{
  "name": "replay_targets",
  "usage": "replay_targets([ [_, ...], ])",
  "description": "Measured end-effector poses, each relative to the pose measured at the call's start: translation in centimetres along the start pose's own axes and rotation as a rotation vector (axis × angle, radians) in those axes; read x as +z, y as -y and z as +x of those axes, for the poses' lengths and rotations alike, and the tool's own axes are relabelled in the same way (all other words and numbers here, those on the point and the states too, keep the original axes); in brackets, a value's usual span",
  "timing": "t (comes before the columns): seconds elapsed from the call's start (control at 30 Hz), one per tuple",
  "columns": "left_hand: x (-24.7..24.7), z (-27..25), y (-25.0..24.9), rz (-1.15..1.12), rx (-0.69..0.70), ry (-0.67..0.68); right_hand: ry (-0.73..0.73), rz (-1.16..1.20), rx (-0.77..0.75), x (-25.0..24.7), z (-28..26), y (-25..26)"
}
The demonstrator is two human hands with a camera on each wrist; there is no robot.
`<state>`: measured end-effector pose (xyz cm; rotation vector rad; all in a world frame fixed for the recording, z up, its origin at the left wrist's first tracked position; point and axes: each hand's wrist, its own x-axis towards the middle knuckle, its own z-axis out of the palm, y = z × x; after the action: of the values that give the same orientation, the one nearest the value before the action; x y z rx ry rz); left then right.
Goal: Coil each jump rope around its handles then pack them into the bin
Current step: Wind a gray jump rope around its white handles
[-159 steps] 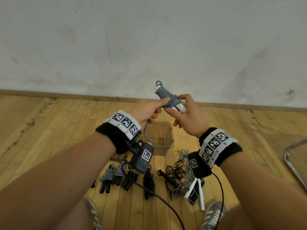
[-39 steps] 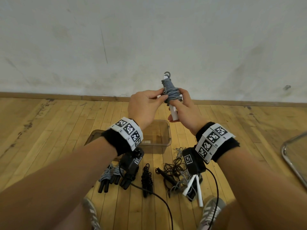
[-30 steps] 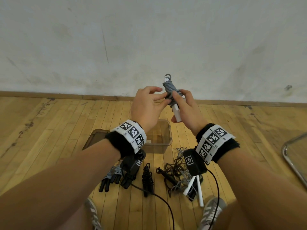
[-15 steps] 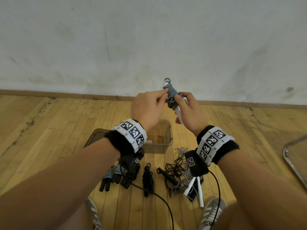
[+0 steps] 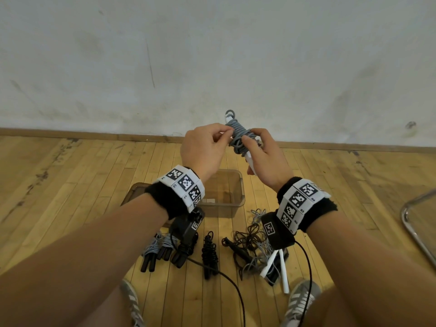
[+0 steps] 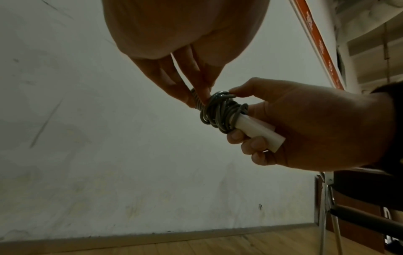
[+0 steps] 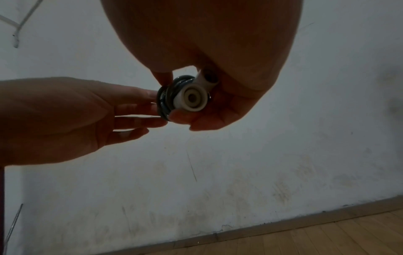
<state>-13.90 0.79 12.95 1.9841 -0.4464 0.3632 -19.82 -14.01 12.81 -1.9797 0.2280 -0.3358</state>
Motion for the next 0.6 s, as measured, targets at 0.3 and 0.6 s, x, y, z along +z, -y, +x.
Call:
replay_targets([
  [0.3, -0.4, 0.3, -0.2, -0.189, -0.077, 0.143, 0.025, -0.052, -0.043, -0.1, 0.2, -0.5],
  [0.6, -1.3, 0.6, -0.3, -0.348, -0.37, 0.446, 0.039, -0.273, -0.139, -0.1, -0.2, -1.4],
])
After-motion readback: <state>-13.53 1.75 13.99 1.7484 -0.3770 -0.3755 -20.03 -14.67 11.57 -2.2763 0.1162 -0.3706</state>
